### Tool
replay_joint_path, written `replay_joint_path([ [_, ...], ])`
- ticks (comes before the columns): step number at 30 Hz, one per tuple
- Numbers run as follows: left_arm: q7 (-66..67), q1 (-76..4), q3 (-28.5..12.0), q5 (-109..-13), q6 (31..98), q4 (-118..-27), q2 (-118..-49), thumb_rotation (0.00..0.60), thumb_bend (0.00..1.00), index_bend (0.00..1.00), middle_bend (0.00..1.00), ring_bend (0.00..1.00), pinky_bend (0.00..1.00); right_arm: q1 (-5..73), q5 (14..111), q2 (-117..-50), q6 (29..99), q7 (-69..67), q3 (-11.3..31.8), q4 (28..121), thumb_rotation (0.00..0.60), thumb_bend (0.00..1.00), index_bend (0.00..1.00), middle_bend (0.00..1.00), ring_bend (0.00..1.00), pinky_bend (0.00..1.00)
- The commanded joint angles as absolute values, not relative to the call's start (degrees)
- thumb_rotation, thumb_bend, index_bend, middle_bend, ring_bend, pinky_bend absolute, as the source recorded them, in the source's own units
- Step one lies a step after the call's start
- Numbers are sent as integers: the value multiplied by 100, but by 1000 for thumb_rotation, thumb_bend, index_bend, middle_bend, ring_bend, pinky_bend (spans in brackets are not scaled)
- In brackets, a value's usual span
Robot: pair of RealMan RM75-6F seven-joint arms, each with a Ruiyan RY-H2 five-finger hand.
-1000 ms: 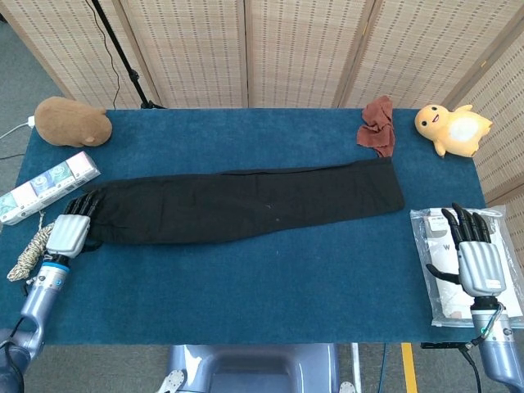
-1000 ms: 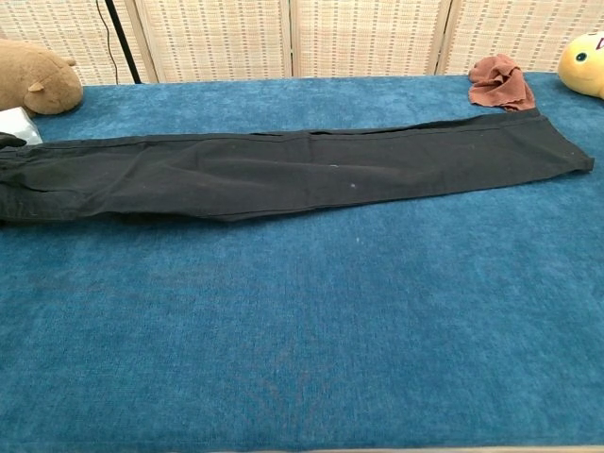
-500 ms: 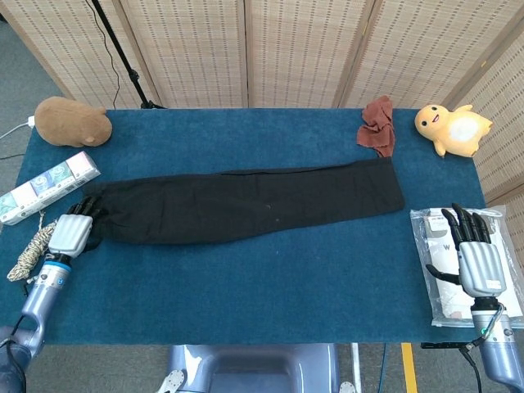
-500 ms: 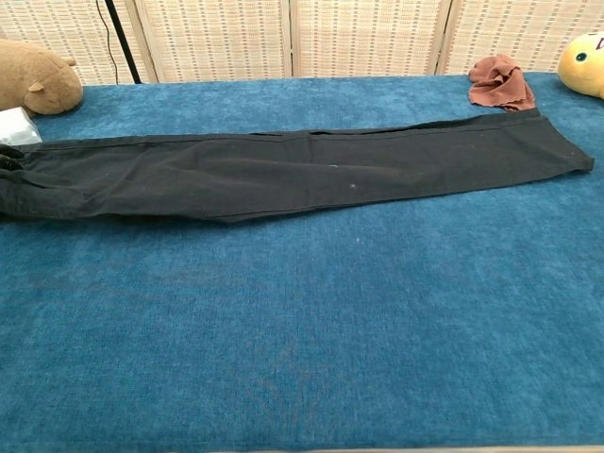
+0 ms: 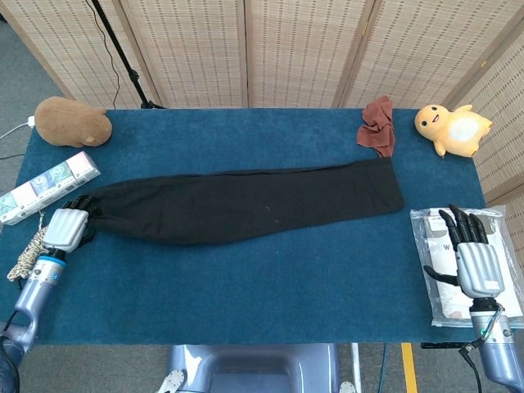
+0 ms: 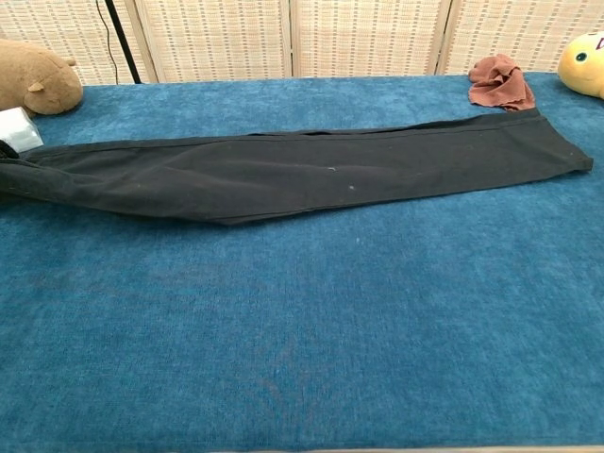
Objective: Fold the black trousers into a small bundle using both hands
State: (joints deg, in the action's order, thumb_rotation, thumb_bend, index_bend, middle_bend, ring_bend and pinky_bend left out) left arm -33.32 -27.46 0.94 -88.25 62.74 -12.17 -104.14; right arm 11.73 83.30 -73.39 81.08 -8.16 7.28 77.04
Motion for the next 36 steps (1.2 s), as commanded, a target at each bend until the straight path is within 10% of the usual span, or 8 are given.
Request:
replay_joint_path([
  [1, -3300, -2668, 124, -8857, 6414, -1163, -10331, 600, 646, 598, 318, 197, 289, 1171, 8331, -7338, 8117, -806, 731, 7714, 600, 0, 0, 0, 0, 0],
  [36, -3365, -2009, 160, -8952, 8110, -744, -9716, 600, 660, 629, 344, 233, 320, 1143, 8362, -7298, 8157, -770, 721, 7826, 600, 0, 0, 0, 0, 0],
])
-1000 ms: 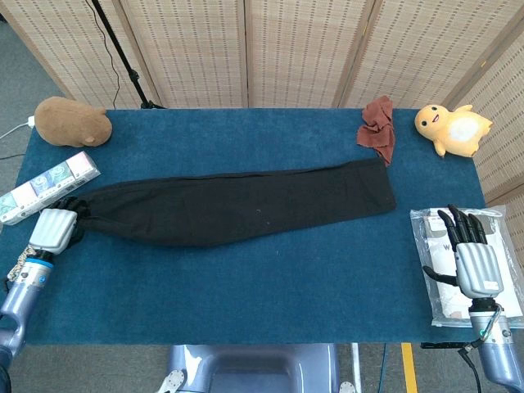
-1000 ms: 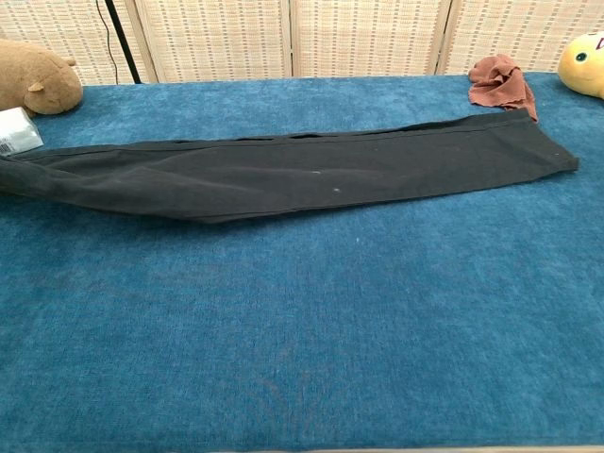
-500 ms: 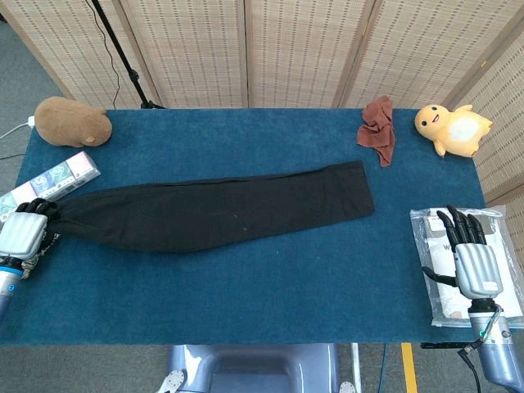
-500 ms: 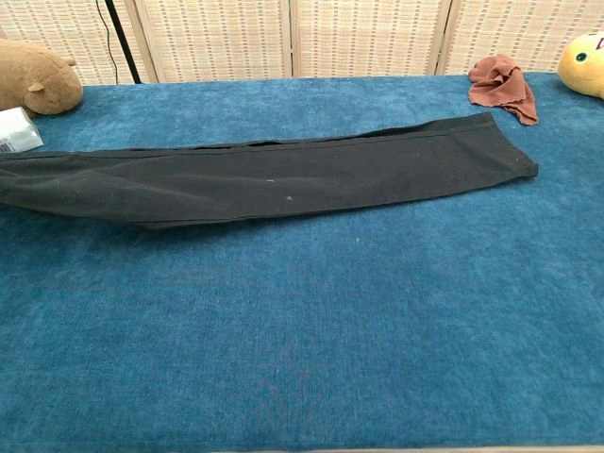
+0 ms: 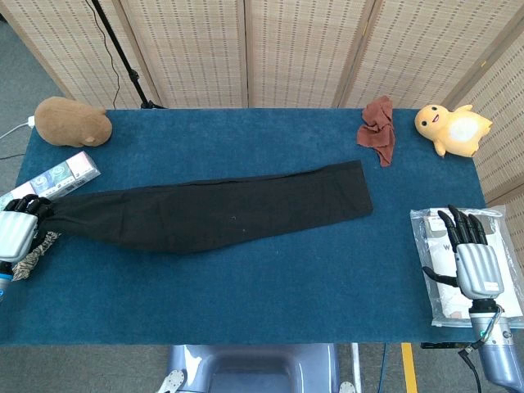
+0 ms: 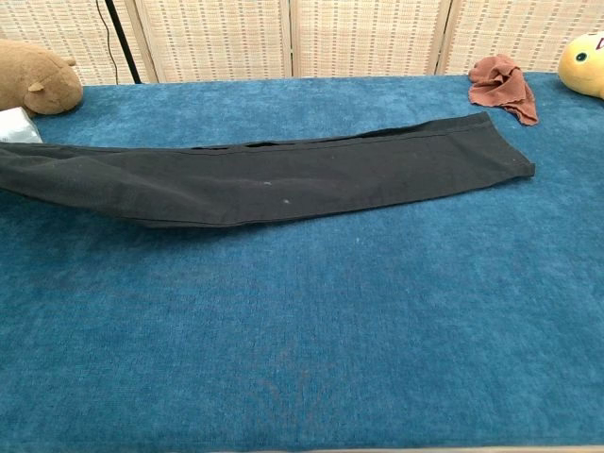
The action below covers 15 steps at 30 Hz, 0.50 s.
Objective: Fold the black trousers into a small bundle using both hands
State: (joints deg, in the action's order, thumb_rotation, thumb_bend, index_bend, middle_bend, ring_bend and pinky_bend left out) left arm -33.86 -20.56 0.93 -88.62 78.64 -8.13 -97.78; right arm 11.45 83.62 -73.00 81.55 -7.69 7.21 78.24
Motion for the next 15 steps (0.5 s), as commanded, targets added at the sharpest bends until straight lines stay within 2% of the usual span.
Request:
replay_joint_path([
  [1, -3327, -1965, 222, -9019, 8229, -694, -9657, 600, 658, 629, 344, 233, 320, 1141, 8358, -7295, 8162, -771, 726, 7828, 600, 0, 0, 0, 0, 0],
  [15, -3118, -1450, 594, -9374, 8622, -486, -9136, 600, 658, 637, 344, 233, 326, 1149, 8375, -7300, 8156, -712, 717, 7859, 600, 0, 0, 0, 0, 0],
])
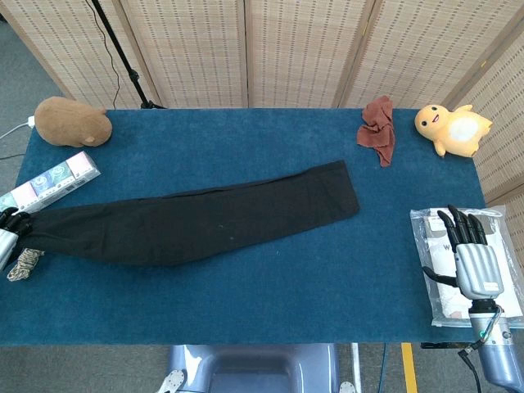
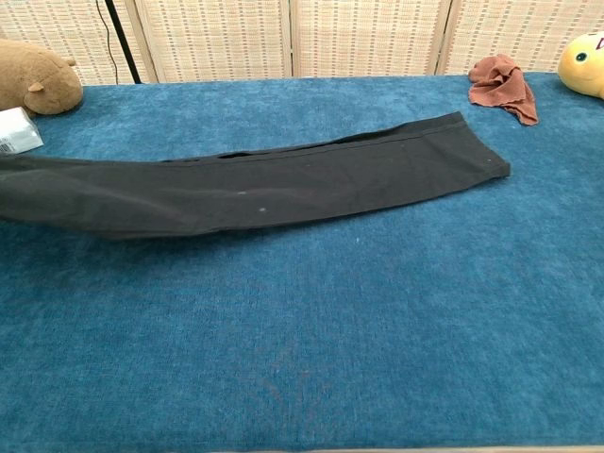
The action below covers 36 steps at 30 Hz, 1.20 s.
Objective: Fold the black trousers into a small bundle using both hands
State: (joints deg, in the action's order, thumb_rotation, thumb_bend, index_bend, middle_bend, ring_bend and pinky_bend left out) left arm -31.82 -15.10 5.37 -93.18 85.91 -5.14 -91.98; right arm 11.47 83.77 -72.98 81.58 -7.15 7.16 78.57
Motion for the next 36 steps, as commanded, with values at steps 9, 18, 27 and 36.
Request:
replay_joint_path([
  [9, -3107, -1485, 476, -9273, 8871, -570, -9079, 600, 658, 640, 344, 236, 327, 1186, 8398, -7321, 8098, -676, 696, 7886, 600, 0, 0, 0, 0, 0],
  [18, -3044, -2242, 225, -9136, 9651, -636, -9170, 600, 660, 641, 344, 238, 331, 1174, 8382, -7297, 8092, -693, 694, 7898, 600, 0, 0, 0, 0, 0],
  [27, -2609, -3336, 154, -9191, 9743, -816, -9252, 600, 661, 641, 344, 245, 342, 1166, 8373, -7264, 8097, -773, 705, 7895, 600, 0, 0, 0, 0, 0],
  [36, -1876, -4494, 286, -9500, 9568, -1124, -9456, 600, 661, 641, 344, 247, 344, 1146, 8394, -7215, 8143, -853, 712, 7913, 600, 0, 0, 0, 0, 0],
])
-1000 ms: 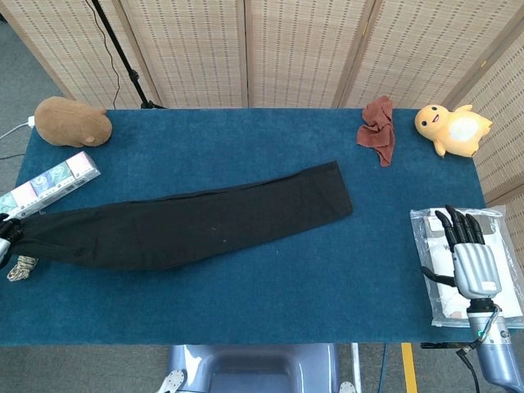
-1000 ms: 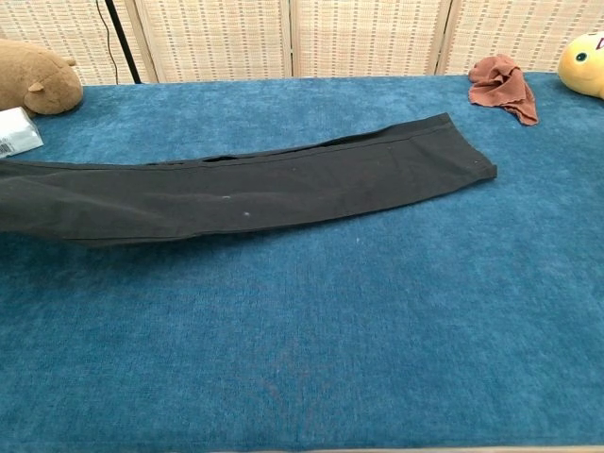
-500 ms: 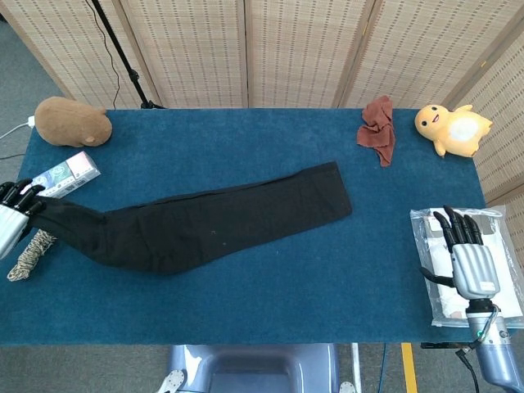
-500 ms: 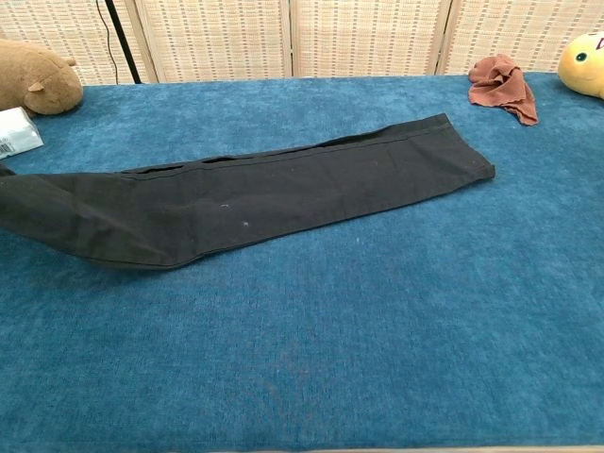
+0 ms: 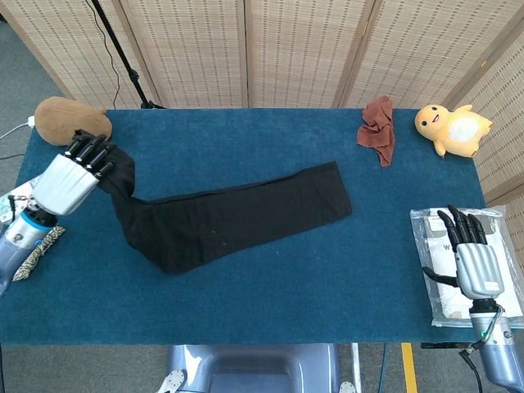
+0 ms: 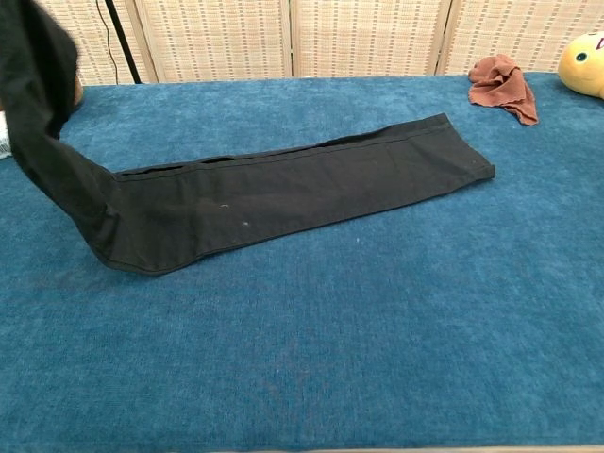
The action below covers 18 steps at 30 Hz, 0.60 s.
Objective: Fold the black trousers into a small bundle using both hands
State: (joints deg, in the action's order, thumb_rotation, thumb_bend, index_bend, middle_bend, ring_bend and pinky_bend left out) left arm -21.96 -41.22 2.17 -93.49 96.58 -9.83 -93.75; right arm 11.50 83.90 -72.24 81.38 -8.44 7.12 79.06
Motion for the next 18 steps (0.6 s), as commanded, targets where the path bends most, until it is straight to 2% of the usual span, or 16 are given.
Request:
replay_joint_path([
  [1, -1738, -4674, 318, -9562, 9514, -1168, -9473, 600, 661, 641, 344, 247, 344, 1146, 8403, -7208, 8143, -859, 706, 7914, 600, 0, 0, 0, 0, 0],
  [8, -1089, -5439, 390, -9771, 9137, -1465, -9548, 600, 661, 641, 344, 245, 344, 1148, 8370, -7176, 8114, -966, 725, 7898, 600, 0, 0, 0, 0, 0],
  [18, -581, -6198, 246, -9760, 8474, -1739, -9917, 600, 666, 641, 344, 256, 350, 1166, 8297, -7174, 7990, -1034, 720, 7838, 600, 0, 0, 0, 0, 0],
])
